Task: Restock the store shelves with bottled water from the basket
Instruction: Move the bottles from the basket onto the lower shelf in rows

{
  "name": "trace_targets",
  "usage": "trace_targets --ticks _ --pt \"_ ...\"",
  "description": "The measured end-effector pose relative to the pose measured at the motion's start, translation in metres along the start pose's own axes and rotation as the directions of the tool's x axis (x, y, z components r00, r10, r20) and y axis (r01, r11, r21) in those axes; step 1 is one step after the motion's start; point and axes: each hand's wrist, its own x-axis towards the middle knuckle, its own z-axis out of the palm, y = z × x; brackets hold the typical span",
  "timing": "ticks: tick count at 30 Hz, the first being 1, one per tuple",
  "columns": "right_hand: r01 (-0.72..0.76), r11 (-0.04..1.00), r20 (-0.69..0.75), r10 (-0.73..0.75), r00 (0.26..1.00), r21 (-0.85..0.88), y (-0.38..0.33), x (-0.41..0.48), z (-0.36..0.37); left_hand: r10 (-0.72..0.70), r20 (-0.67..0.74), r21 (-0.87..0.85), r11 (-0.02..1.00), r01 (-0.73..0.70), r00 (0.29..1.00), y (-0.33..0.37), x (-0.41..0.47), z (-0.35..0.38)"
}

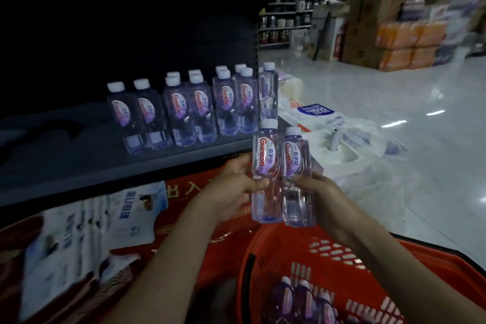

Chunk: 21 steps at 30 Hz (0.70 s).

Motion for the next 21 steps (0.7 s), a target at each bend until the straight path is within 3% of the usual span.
trace_targets --ticks 4,9,21 --pt "0.102 0.993 0.028 -0.1 0.995 -0.057 -0.011 0.022 0.031 0.054 -0.049 -0.009 0.998 -0.054 0.997 0.017 0.0 -0.027" --pt "0.174 0.964 0.08 -0.161 0.984 -0.199 -0.021 0.056 0.066 0.162 -0.236 0.004 0.986 -0.166 0.958 0.022 0.01 -0.068" --pt "0.308 0.908 0.22 -0.251 0.943 -0.284 0.006 0.137 0.195 0.427 -0.564 0.218 0.903 -0.371 0.707 0.035 0.01 -0.184"
